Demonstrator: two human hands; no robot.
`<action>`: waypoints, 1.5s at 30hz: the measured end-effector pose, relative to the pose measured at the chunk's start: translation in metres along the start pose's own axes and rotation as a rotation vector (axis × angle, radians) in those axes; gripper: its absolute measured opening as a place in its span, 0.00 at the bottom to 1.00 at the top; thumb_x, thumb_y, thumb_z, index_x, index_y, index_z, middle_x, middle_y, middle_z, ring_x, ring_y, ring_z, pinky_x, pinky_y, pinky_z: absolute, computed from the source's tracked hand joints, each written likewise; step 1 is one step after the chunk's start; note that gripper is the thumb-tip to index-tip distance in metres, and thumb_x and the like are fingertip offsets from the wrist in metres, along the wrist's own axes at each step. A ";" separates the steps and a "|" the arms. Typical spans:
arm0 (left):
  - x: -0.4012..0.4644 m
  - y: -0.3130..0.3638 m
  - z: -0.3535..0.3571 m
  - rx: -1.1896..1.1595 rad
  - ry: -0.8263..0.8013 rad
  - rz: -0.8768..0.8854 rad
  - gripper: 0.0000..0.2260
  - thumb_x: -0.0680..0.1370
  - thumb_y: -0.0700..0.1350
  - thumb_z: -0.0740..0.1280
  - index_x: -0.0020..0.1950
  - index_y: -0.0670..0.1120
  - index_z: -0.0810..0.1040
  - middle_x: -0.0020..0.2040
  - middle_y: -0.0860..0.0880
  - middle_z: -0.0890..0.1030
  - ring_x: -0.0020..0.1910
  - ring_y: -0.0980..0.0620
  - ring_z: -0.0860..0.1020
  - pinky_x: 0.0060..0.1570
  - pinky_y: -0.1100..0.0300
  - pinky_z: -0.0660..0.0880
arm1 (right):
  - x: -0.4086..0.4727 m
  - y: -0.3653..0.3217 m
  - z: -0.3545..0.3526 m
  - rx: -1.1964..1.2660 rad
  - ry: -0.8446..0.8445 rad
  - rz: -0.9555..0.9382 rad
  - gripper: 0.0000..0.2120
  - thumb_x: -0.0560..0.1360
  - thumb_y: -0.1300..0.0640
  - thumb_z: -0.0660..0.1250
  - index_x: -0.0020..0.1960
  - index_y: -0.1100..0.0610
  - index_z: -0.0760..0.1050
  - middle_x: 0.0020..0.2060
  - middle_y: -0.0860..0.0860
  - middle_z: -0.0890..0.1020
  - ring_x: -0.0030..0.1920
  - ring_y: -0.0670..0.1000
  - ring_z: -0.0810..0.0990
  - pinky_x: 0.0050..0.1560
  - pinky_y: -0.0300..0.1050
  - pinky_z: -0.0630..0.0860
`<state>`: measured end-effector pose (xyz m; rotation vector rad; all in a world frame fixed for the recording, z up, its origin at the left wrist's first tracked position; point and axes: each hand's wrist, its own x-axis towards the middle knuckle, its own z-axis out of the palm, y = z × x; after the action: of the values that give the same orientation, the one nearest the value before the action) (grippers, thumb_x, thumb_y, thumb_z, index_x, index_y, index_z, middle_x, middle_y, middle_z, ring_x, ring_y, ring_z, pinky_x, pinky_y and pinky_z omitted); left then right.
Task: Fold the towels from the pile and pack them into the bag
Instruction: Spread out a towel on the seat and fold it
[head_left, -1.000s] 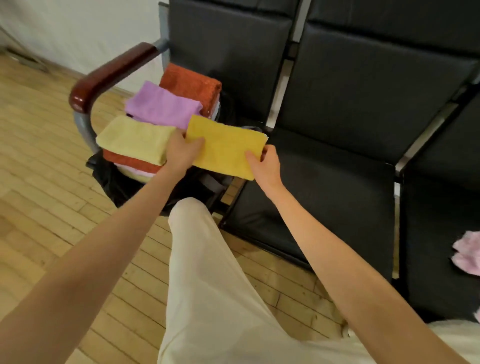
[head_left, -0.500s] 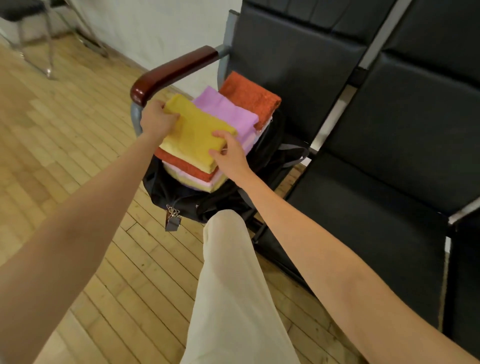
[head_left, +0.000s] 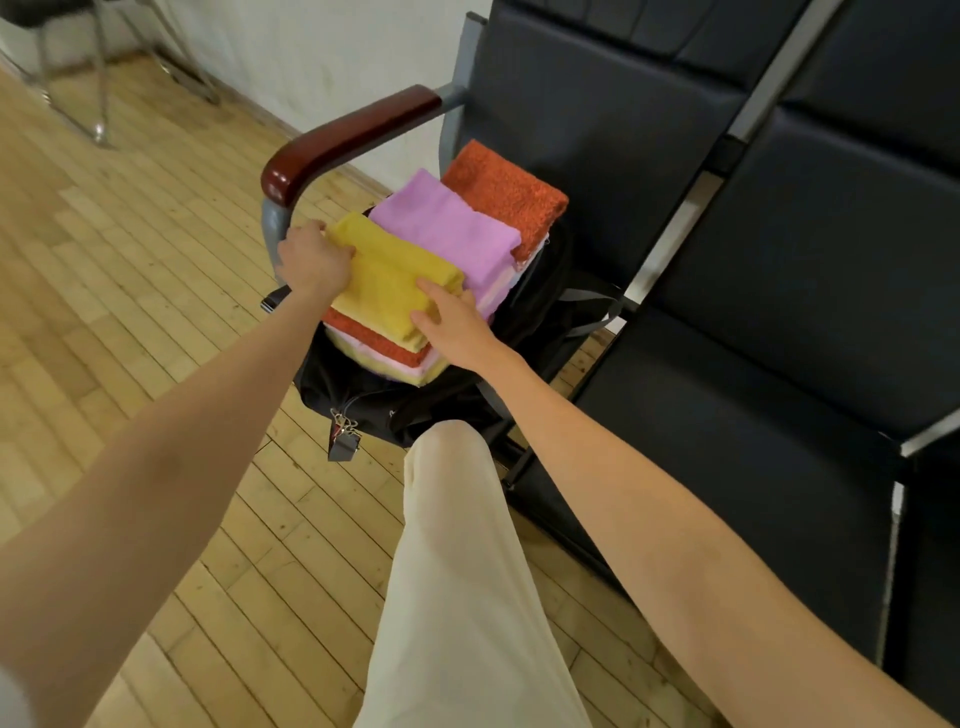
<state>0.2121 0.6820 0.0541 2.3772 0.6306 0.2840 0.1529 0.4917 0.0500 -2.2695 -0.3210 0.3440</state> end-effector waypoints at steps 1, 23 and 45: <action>-0.007 0.003 -0.001 0.035 0.051 0.054 0.24 0.77 0.48 0.67 0.71 0.43 0.69 0.70 0.44 0.70 0.69 0.42 0.67 0.67 0.47 0.65 | -0.007 0.001 -0.006 0.012 0.011 -0.026 0.25 0.81 0.52 0.59 0.76 0.51 0.57 0.69 0.61 0.61 0.69 0.59 0.63 0.71 0.54 0.61; -0.371 0.149 0.201 0.099 -0.866 1.090 0.20 0.77 0.42 0.66 0.69 0.42 0.71 0.67 0.43 0.71 0.65 0.44 0.71 0.65 0.53 0.67 | -0.395 0.281 -0.159 -0.252 0.391 0.894 0.31 0.78 0.55 0.63 0.76 0.57 0.54 0.72 0.65 0.52 0.71 0.67 0.55 0.69 0.54 0.61; -0.676 0.313 0.419 0.315 -1.165 1.767 0.30 0.78 0.50 0.66 0.77 0.49 0.58 0.77 0.46 0.59 0.72 0.41 0.62 0.66 0.46 0.67 | -0.589 0.488 -0.194 -0.380 0.868 1.254 0.21 0.76 0.55 0.60 0.67 0.59 0.67 0.60 0.63 0.70 0.59 0.64 0.68 0.60 0.54 0.64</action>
<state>-0.1073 -0.0977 -0.0899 2.1109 -2.0499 -0.5267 -0.2704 -0.1548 -0.1091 -2.4423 1.6236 -0.1475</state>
